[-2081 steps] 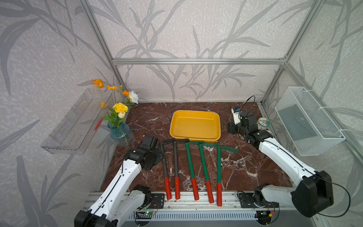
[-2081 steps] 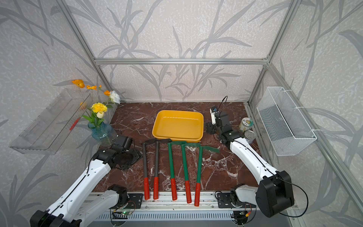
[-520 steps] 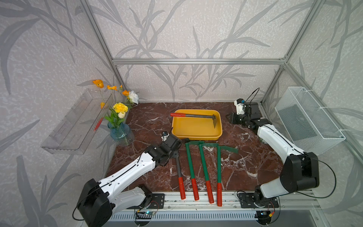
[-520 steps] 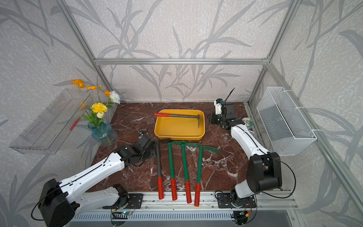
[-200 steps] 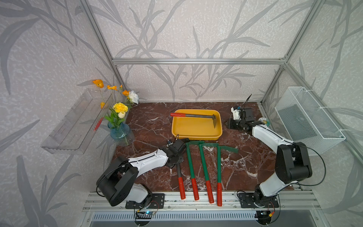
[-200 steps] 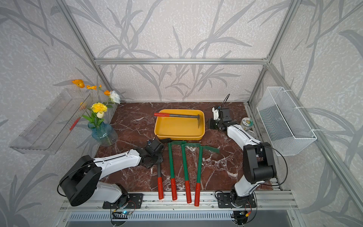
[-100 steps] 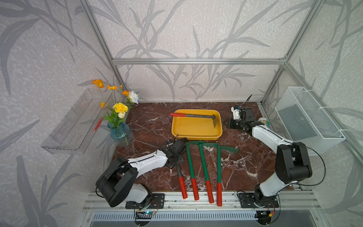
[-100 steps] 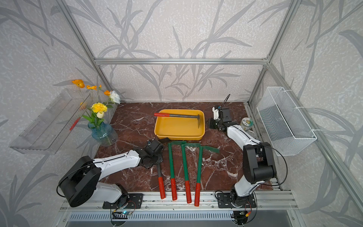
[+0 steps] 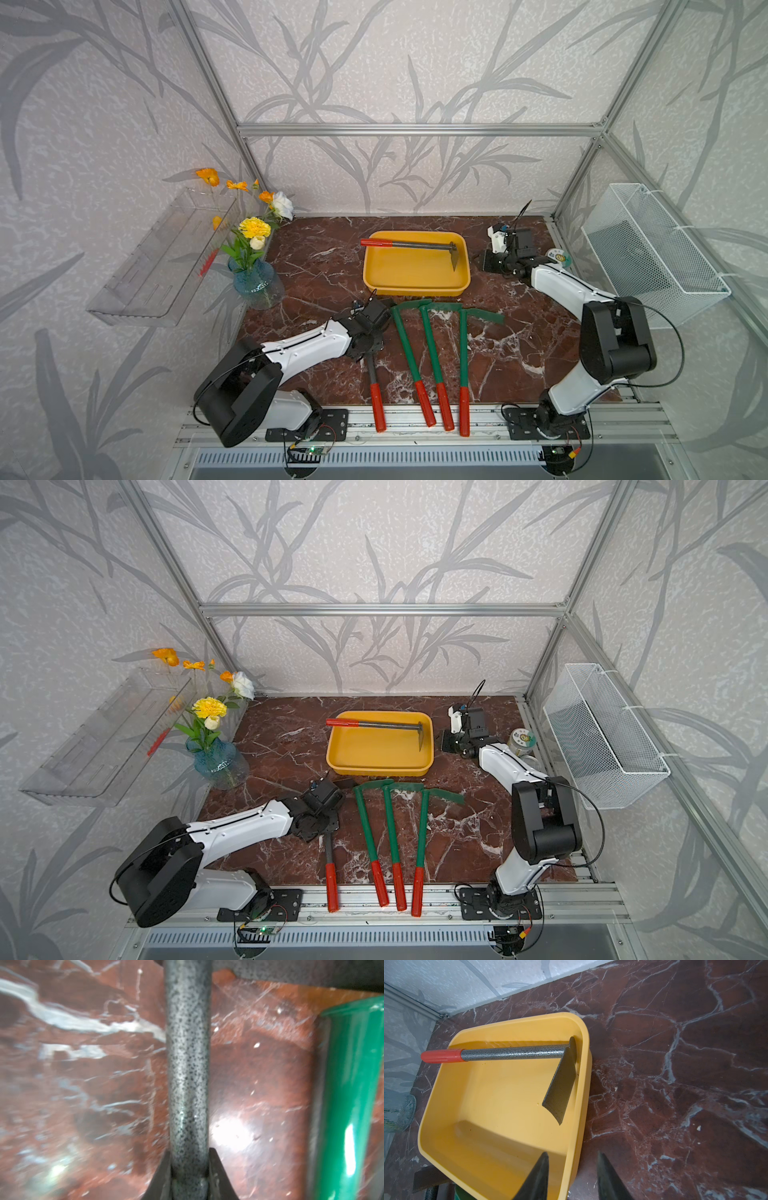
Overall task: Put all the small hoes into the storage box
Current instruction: Pick up the hoe from the center of the board.
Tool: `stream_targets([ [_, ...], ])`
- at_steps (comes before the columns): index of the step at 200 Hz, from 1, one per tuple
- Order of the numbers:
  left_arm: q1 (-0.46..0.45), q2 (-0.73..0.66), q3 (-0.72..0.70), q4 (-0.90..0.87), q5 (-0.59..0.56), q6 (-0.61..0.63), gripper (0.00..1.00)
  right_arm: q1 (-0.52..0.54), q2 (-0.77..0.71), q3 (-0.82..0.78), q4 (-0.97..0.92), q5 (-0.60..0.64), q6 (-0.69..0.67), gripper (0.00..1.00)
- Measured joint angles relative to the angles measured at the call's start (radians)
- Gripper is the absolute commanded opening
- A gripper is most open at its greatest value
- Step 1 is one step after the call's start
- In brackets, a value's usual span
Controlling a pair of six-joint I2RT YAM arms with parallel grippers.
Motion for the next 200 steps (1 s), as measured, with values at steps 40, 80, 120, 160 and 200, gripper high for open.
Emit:
stream_targets([
  [40, -0.072, -0.025, 0.097, -0.259, -0.088, 0.055, 0.00, 0.000, 0.031, 0.017, -0.023, -0.006, -0.010, 0.39],
  [80, -0.104, -0.059, 0.242, -0.413, -0.189, 0.125, 0.00, 0.000, 0.065, 0.037, -0.024, -0.025, -0.010, 0.39],
  [120, -0.106, -0.104, 0.277, -0.438, -0.289, 0.135, 0.00, 0.000, 0.071, 0.037, -0.026, -0.041, -0.011, 0.39],
  [160, -0.084, -0.115, 0.404, -0.425, -0.399, 0.286, 0.00, 0.000, 0.071, 0.039, -0.027, -0.044, -0.016, 0.39],
  [200, 0.010, -0.001, 0.654, -0.346, -0.423, 0.621, 0.00, 0.000, 0.071, 0.037, -0.025, -0.055, -0.014, 0.39],
])
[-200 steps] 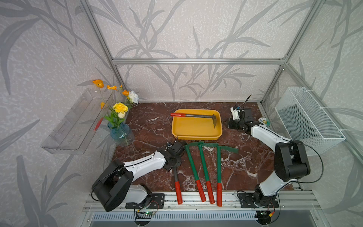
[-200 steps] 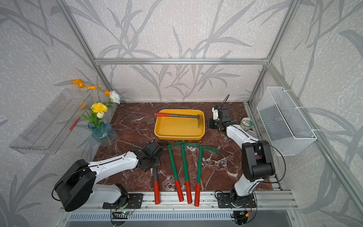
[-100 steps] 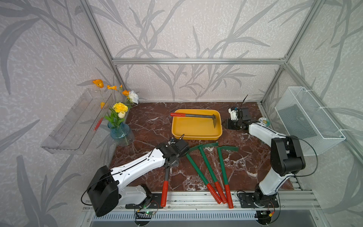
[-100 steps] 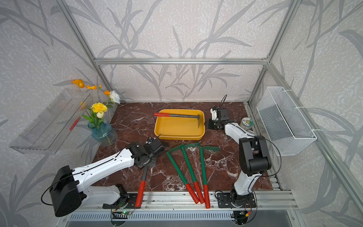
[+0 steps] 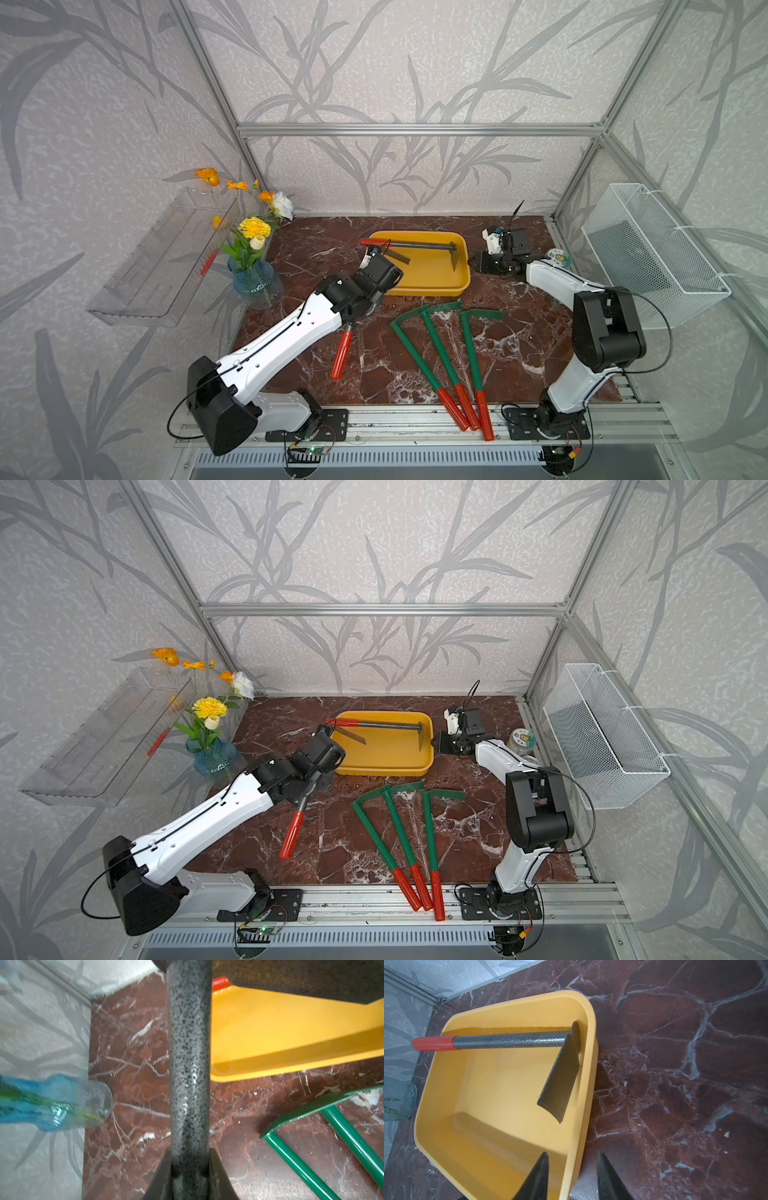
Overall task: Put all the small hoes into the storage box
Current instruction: Pick up the hoe from the center of the board, then place the hoe in the storage box.
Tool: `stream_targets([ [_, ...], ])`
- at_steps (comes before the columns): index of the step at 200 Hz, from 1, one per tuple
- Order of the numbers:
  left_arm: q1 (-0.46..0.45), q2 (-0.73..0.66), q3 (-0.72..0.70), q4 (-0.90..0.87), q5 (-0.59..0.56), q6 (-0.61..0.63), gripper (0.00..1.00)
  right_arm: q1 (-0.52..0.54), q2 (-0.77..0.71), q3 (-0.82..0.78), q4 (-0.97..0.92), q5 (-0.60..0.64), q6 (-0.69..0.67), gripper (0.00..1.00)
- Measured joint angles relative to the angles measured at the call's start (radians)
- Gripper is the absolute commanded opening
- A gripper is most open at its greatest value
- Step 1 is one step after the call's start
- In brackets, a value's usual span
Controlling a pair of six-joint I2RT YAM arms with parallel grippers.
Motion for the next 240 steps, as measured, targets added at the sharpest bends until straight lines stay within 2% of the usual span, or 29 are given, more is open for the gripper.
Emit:
stream_targets([
  [32, 0.069, 0.147, 0.155, 0.033, 0.048, 0.261, 0.00, 0.000, 0.000, -0.001, 0.004, -0.016, 0.010, 0.39],
  [57, 0.094, 0.251, 0.211, 0.059, 0.091, 0.441, 0.00, 0.000, 0.000, -0.001, 0.009, -0.030, 0.017, 0.39],
  [85, 0.121, 0.339, 0.245, 0.069, 0.167, 0.605, 0.00, 0.000, 0.000, -0.002, 0.021, -0.040, 0.024, 0.39],
  [111, 0.134, 0.428, 0.337, 0.065, 0.226, 0.742, 0.00, 0.000, 0.000, -0.010, 0.040, -0.049, 0.035, 0.39],
  [181, 0.143, 0.650, 0.728, 0.042, 0.343, 0.931, 0.00, -0.001, 0.046, -0.029, 0.074, -0.064, 0.060, 0.39],
  [203, 0.143, 0.717, 0.777, 0.040, 0.368, 0.964, 0.00, -0.012, 0.046, -0.029, 0.084, -0.065, 0.069, 0.39],
  [240, 0.143, 0.807, 0.780, 0.027, 0.399, 1.006, 0.00, -0.039, 0.046, -0.029, 0.105, -0.072, 0.089, 0.39],
])
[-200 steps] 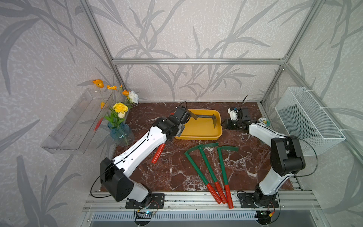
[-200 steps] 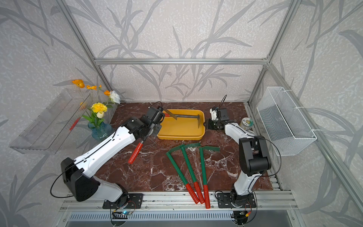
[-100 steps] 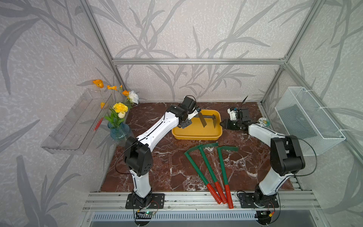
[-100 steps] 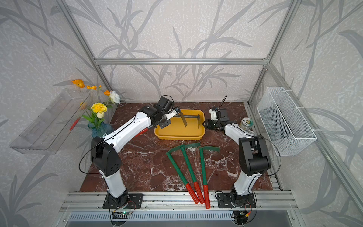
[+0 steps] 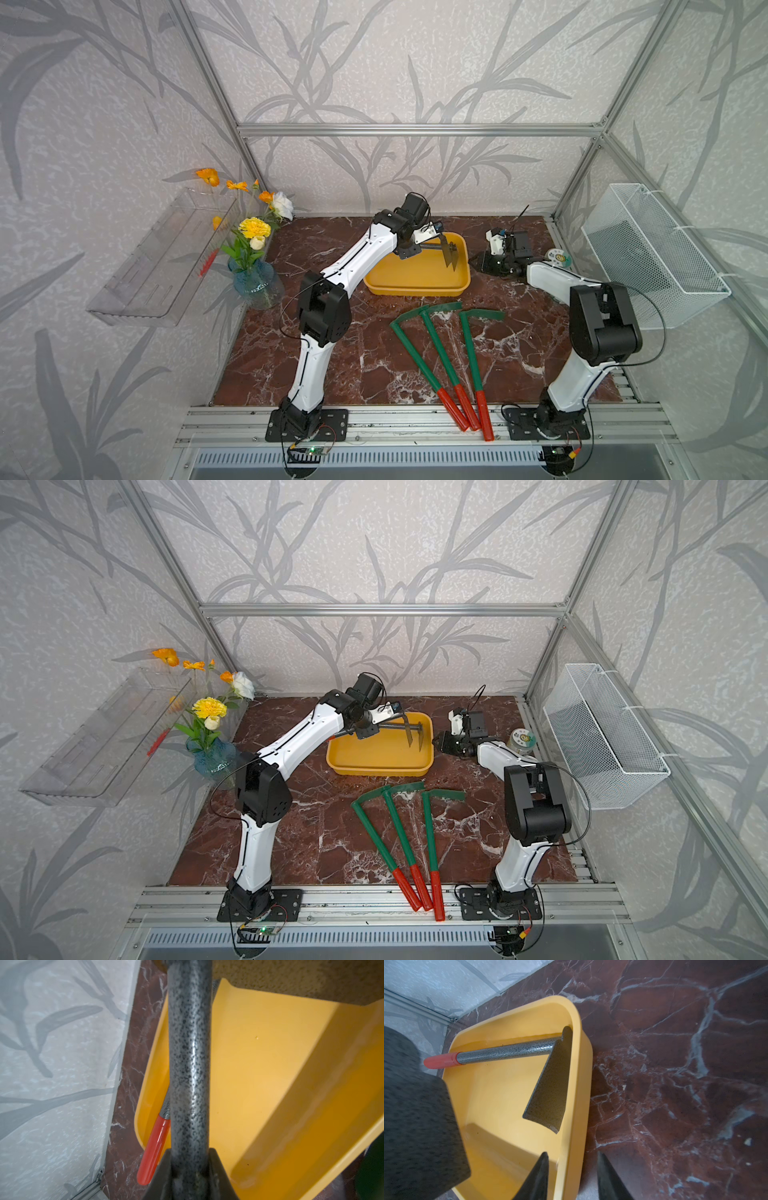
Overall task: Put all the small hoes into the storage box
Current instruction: Place the hoe in the storage box.
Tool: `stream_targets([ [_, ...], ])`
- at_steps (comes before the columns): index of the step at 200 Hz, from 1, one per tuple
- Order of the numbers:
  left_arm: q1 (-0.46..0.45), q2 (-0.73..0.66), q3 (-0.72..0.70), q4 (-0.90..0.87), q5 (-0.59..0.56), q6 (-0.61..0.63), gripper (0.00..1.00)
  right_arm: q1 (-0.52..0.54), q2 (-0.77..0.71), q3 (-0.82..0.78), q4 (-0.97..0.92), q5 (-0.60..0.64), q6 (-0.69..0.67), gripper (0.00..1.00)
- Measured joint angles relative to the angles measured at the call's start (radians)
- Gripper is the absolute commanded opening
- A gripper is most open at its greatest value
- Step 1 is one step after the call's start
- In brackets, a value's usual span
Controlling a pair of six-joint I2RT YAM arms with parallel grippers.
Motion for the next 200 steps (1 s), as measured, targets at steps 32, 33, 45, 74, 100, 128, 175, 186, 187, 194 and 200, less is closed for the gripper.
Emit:
stream_targets([
  [32, 0.000, 0.029, -0.002, -0.013, 0.008, 0.034, 0.00, -0.003, -0.001, -0.016, 0.023, -0.012, 0.006, 0.39],
  [33, 0.000, 0.029, -0.002, -0.013, 0.009, 0.035, 0.00, -0.003, -0.001, -0.017, 0.024, -0.013, 0.006, 0.39],
  [45, 0.000, 0.029, -0.001, -0.011, 0.011, 0.045, 0.00, -0.003, -0.001, -0.028, 0.029, -0.018, 0.010, 0.39],
  [74, 0.001, 0.053, 0.040, -0.013, 0.028, 0.075, 0.00, -0.002, -0.001, -0.043, 0.036, -0.024, 0.018, 0.39],
  [100, 0.001, 0.098, 0.077, 0.005, 0.044, 0.100, 0.00, -0.002, -0.001, -0.046, 0.038, -0.028, 0.018, 0.39],
  [128, 0.001, 0.160, 0.097, 0.024, 0.059, 0.119, 0.00, -0.002, -0.001, -0.050, 0.044, -0.029, 0.019, 0.39],
  [175, 0.002, 0.220, 0.097, 0.044, 0.074, 0.156, 0.00, -0.002, -0.001, -0.056, 0.055, -0.034, 0.022, 0.39],
  [186, 0.002, 0.224, 0.097, 0.049, 0.079, 0.165, 0.00, -0.002, -0.001, -0.056, 0.059, -0.037, 0.024, 0.39],
  [187, 0.002, 0.224, 0.097, 0.049, 0.079, 0.166, 0.00, -0.002, -0.001, -0.056, 0.060, -0.037, 0.025, 0.39],
  [194, 0.002, 0.225, 0.097, 0.054, 0.080, 0.173, 0.00, -0.002, -0.001, -0.056, 0.063, -0.039, 0.026, 0.39],
  [200, 0.002, 0.225, 0.097, 0.061, 0.080, 0.179, 0.00, -0.002, -0.001, -0.056, 0.067, -0.041, 0.026, 0.39],
])
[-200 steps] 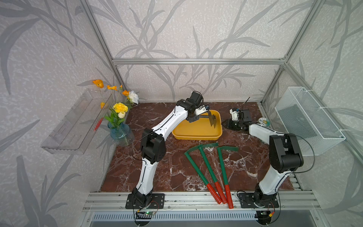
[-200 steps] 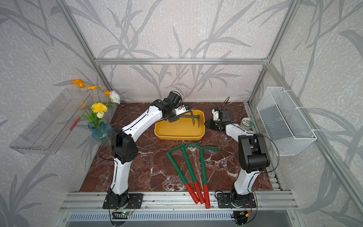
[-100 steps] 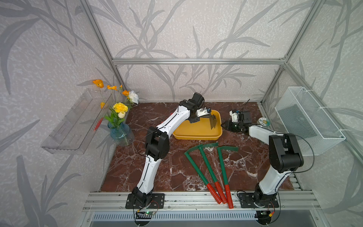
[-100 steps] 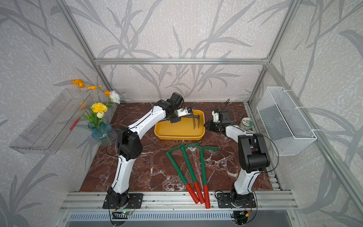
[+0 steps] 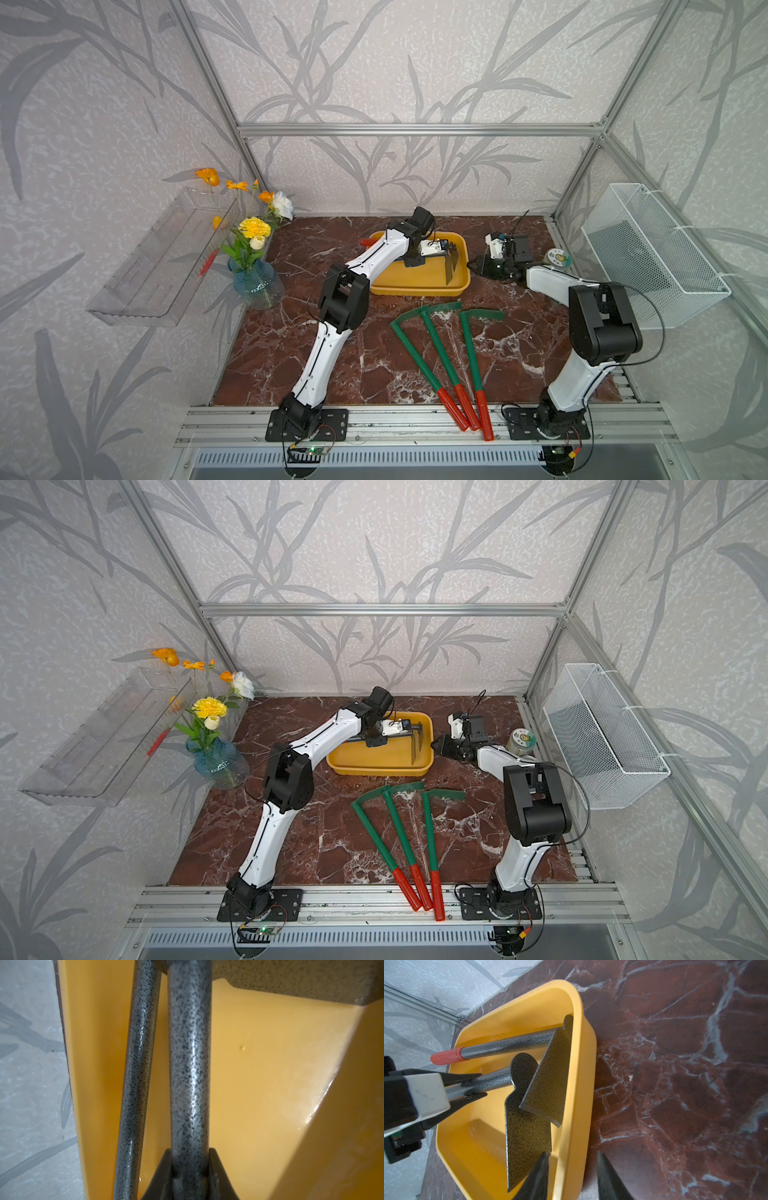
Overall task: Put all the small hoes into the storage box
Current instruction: Place the hoe in the storage box.
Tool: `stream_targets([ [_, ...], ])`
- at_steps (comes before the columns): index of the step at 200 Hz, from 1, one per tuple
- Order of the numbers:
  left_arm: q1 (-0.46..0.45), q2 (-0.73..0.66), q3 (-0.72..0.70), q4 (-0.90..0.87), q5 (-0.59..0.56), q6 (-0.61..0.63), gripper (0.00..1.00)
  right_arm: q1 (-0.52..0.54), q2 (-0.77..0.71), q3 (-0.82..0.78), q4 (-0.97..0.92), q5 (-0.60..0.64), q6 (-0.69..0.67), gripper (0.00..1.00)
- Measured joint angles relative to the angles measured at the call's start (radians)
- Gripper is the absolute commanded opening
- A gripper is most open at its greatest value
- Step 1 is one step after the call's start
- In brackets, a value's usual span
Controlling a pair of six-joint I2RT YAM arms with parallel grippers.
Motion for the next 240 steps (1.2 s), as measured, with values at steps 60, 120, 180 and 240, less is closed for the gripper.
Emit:
stream_targets([
  [60, -0.003, 0.010, -0.001, 0.069, -0.004, 0.039, 0.08, 0.000, 0.001, 0.000, 0.016, -0.003, 0.002, 0.39],
  [120, -0.009, 0.026, -0.017, 0.126, -0.012, 0.059, 0.18, 0.000, 0.006, -0.001, 0.018, -0.004, 0.002, 0.39],
  [180, -0.009, 0.026, -0.054, 0.174, -0.037, 0.077, 0.50, 0.000, 0.018, -0.002, 0.022, -0.007, 0.002, 0.39],
  [240, -0.008, 0.027, -0.069, 0.227, -0.091, 0.068, 0.55, 0.000, 0.022, -0.002, 0.023, -0.012, 0.002, 0.39],
])
